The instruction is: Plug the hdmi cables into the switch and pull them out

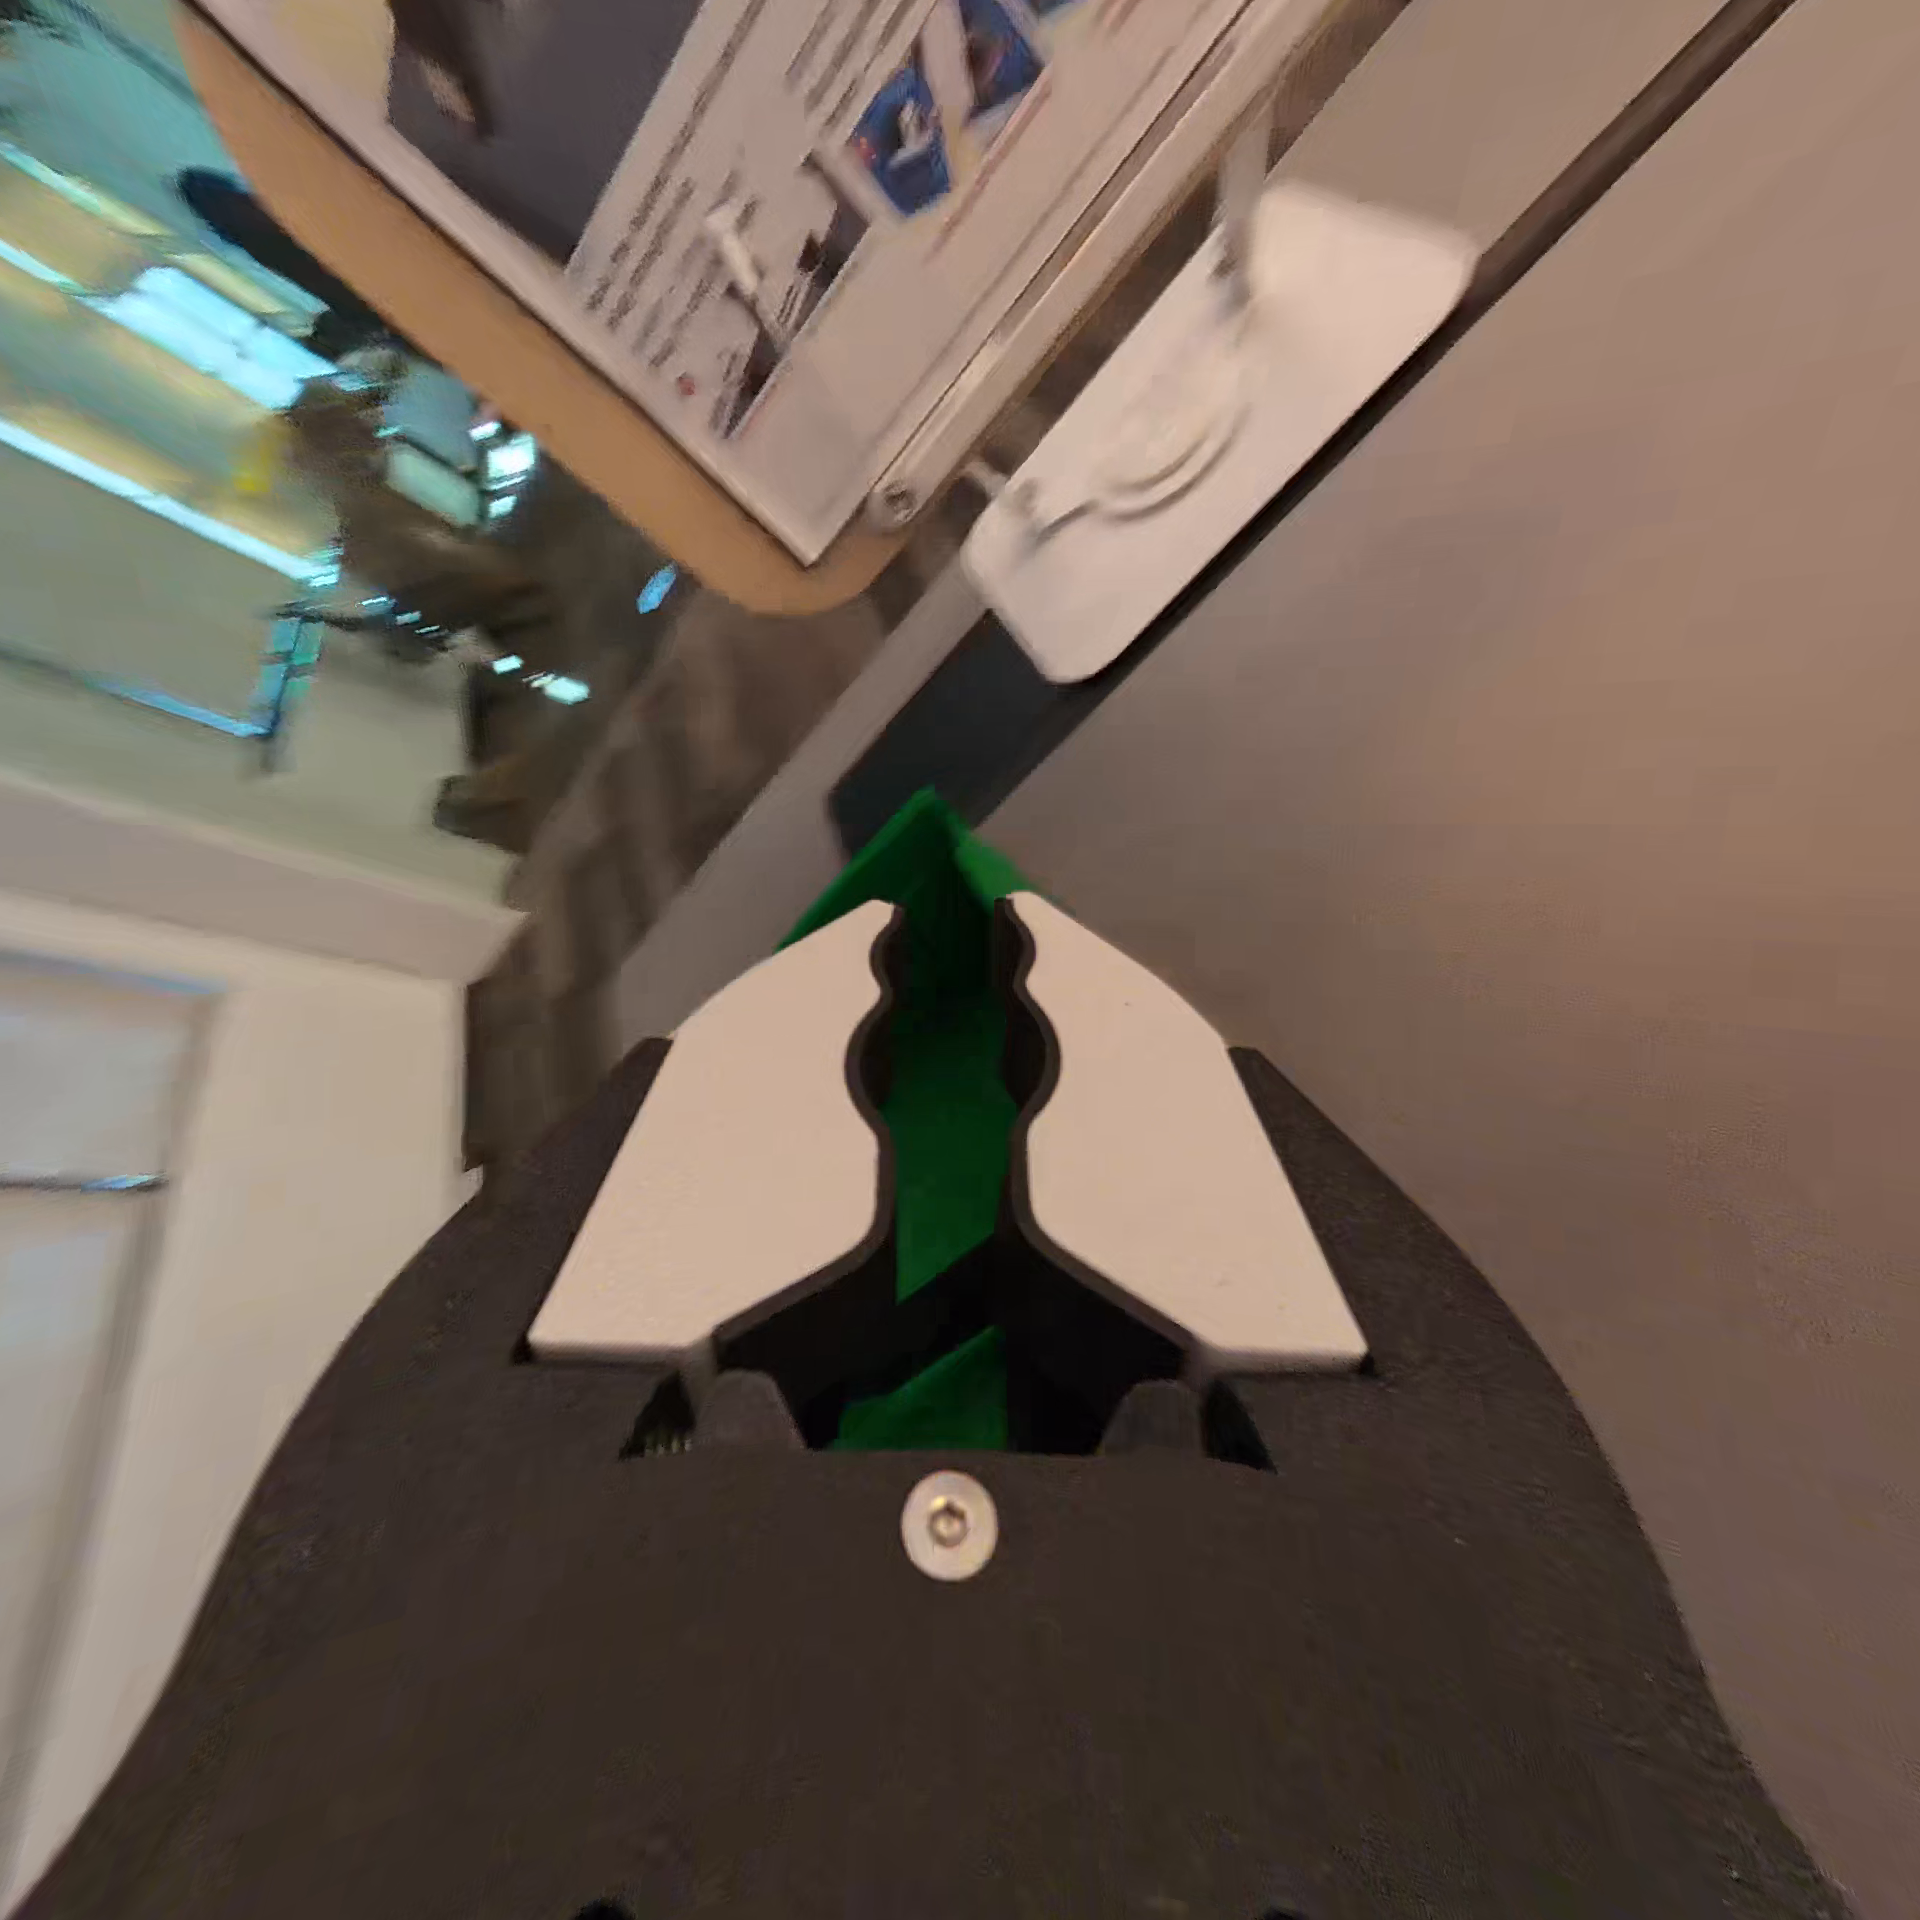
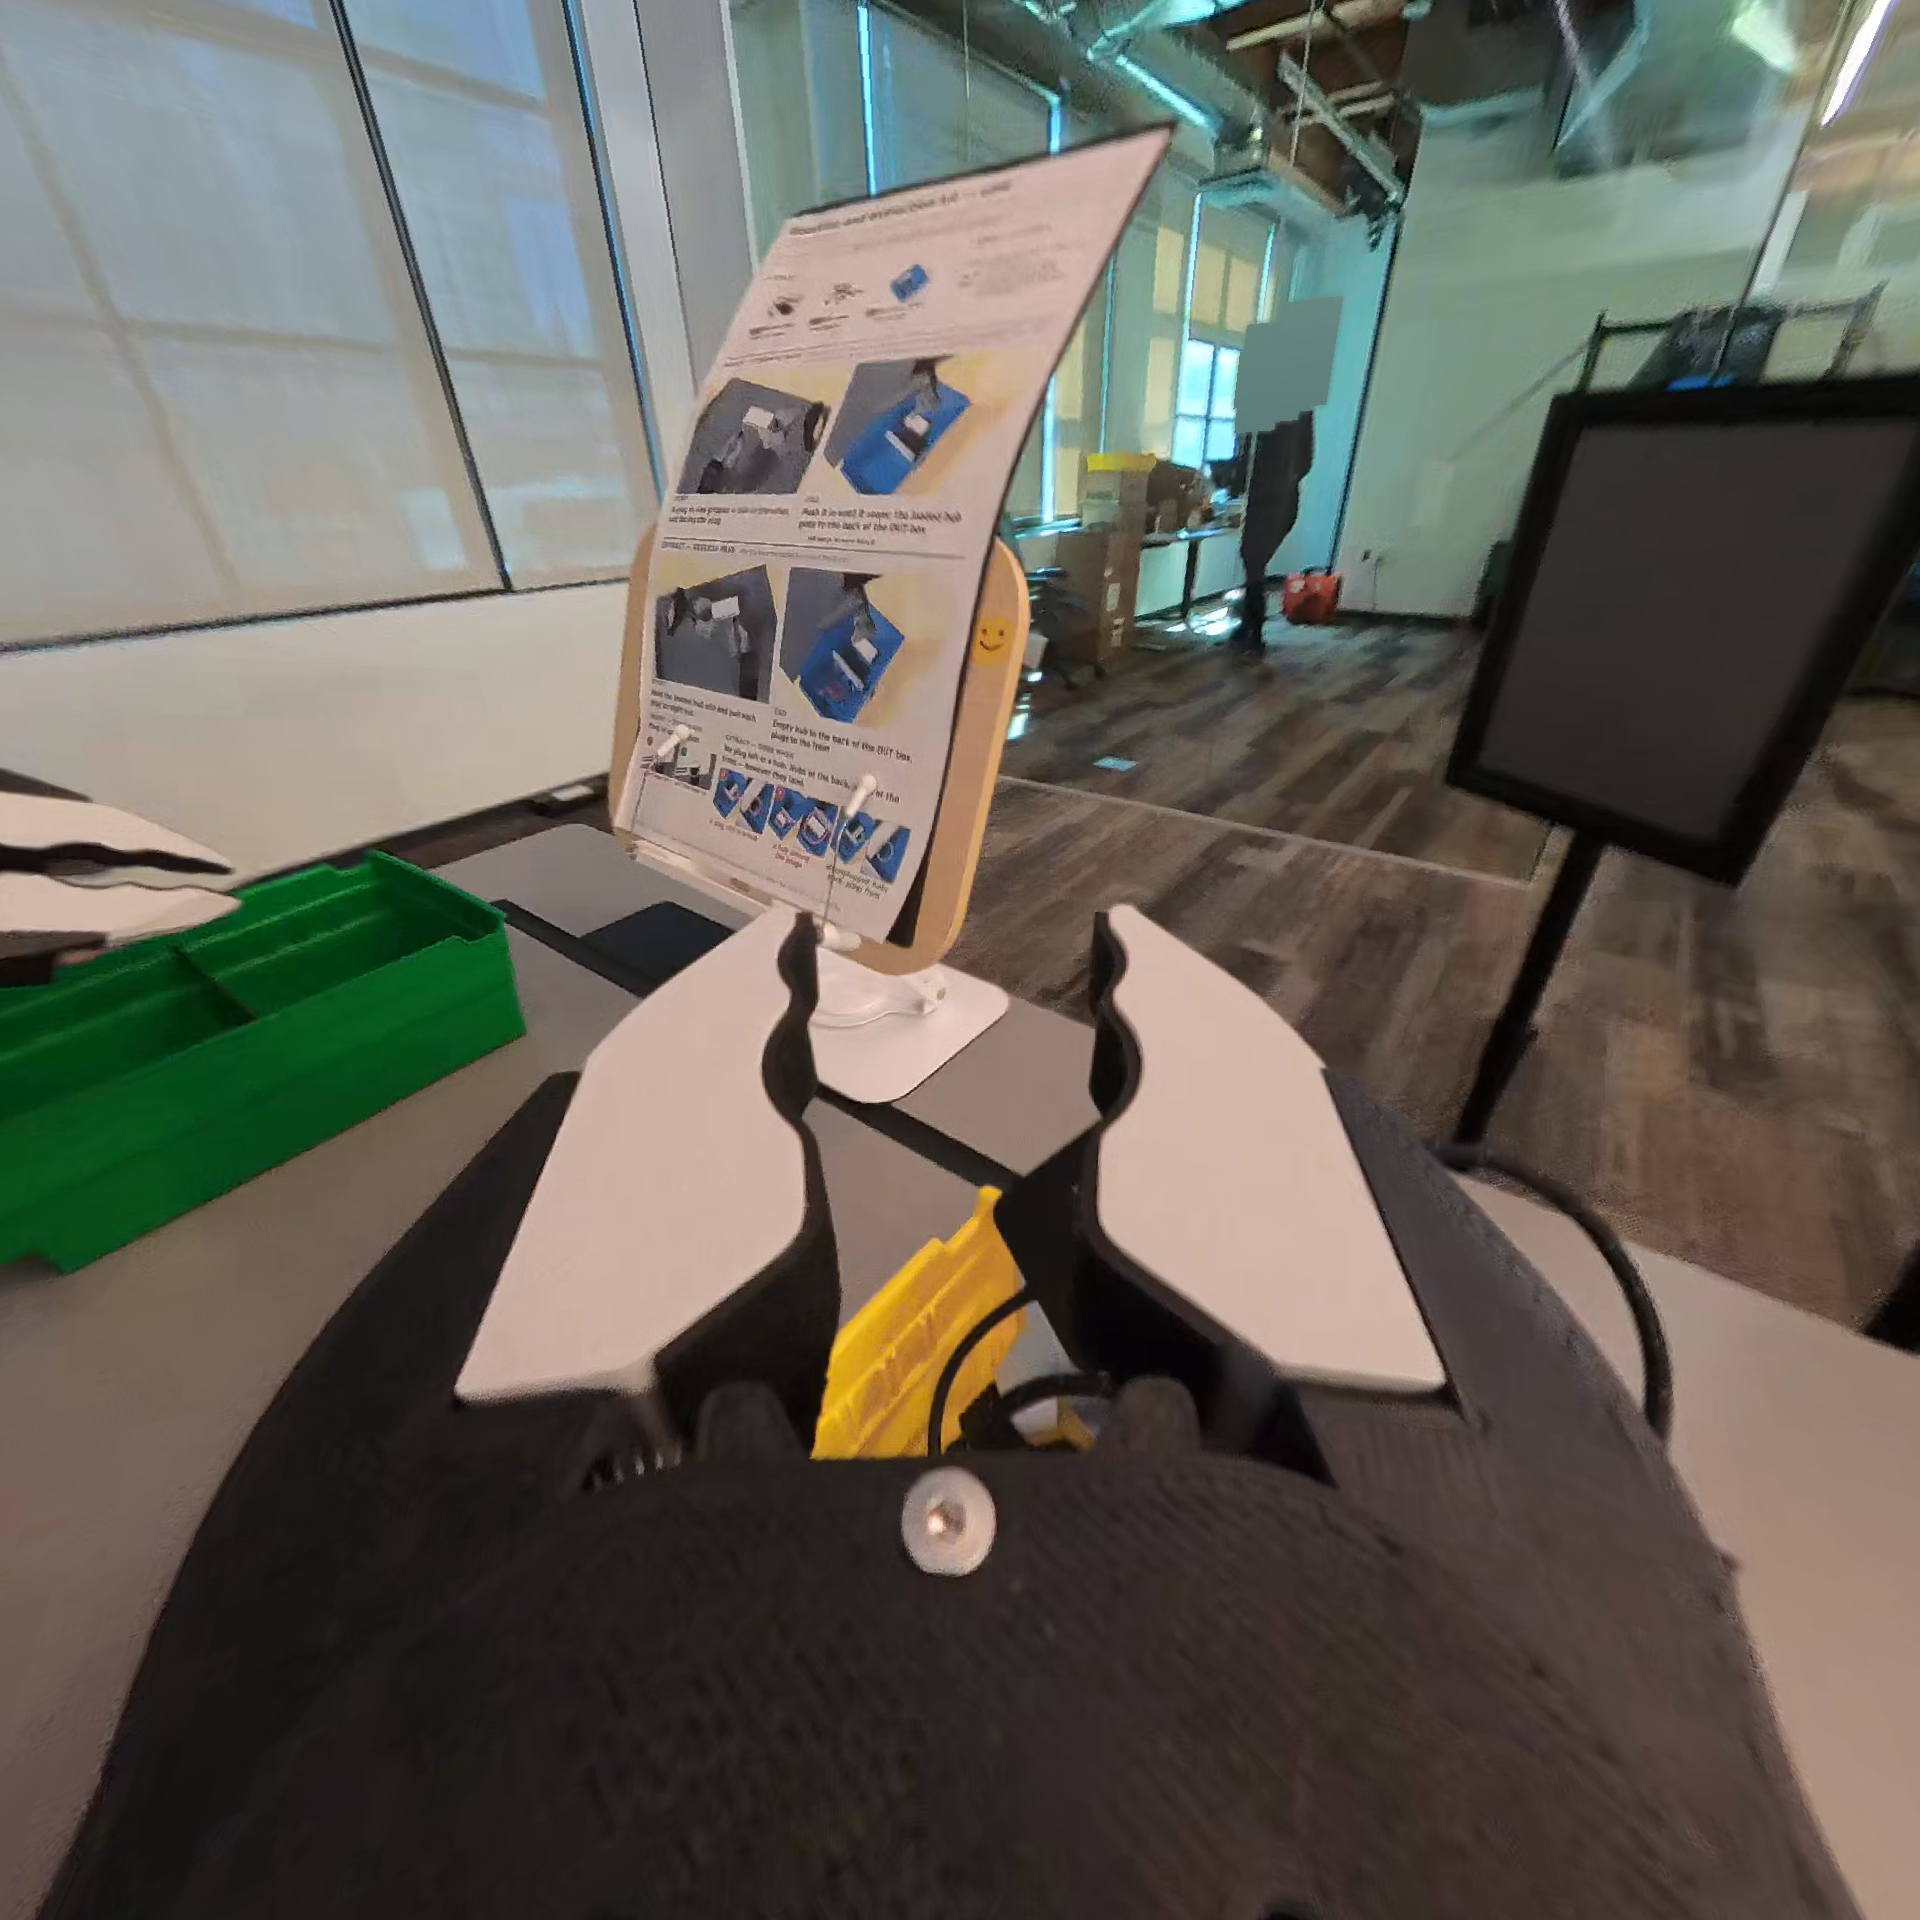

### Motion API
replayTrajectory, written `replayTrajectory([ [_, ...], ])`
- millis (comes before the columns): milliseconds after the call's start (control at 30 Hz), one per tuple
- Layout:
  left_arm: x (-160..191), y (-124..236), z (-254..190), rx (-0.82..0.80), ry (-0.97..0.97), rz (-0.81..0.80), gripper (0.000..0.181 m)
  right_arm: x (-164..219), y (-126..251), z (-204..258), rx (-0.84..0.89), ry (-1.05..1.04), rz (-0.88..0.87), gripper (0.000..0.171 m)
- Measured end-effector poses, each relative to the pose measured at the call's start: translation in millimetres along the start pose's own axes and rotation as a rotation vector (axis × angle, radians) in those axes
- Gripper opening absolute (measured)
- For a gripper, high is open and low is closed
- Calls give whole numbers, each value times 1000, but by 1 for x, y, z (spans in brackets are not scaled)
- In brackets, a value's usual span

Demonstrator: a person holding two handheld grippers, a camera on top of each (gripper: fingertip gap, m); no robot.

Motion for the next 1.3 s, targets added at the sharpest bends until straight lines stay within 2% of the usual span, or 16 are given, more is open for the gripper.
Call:
replayTrajectory([
  [67,-1,-1,-4,-72,-62,45,15,-9,-5,21,63,103,42,53],
  [267,3,-3,-6,-169,-150,136,16,-14,-17,80,313,517,359,60],
  [367,3,-2,-8,-171,-170,155,17,-15,-22,106,309,606,417,59],
  [500,2,0,-9,-107,-148,134,17,-15,-33,118,205,468,435,61],
  [600,7,4,4,16,-43,89,18,-13,-22,106,299,402,472,62],
  [700,23,14,41,137,163,50,21,4,2,87,370,250,506,62],
  [767,44,20,74,160,320,51,28,22,16,68,401,195,552,63],
  [833,75,21,102,209,484,88,46,39,33,43,506,152,706,65],
  [900,108,16,121,334,658,160,66,58,49,21,562,118,837,60],
  [967,137,7,135,461,830,233,70,77,62,2,559,16,905,60],
  [1033,157,-3,143,536,936,250,62,90,73,-11,557,-98,923,60],
  [1100,173,-12,148,446,945,316,61,101,81,-18,525,-207,930,60],
  [1200,190,-21,147,286,879,506,67,116,88,-26,549,-316,988,57],
  [1233,195,-25,144,258,848,569,69,122,91,-28,555,-370,1012,52],
  [1300,203,-37,136,244,804,670,73,138,97,-33,600,-469,1093,27],
])
Point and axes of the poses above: each gripper's, where its closed fingertips meet, y back along the fingers, x out of its underside, z = x × y across the jaws, the point moved 10 cm from there along y, back along the fingers, and after that the axes turned 7 degrees about -x, right-handed, at the moved point
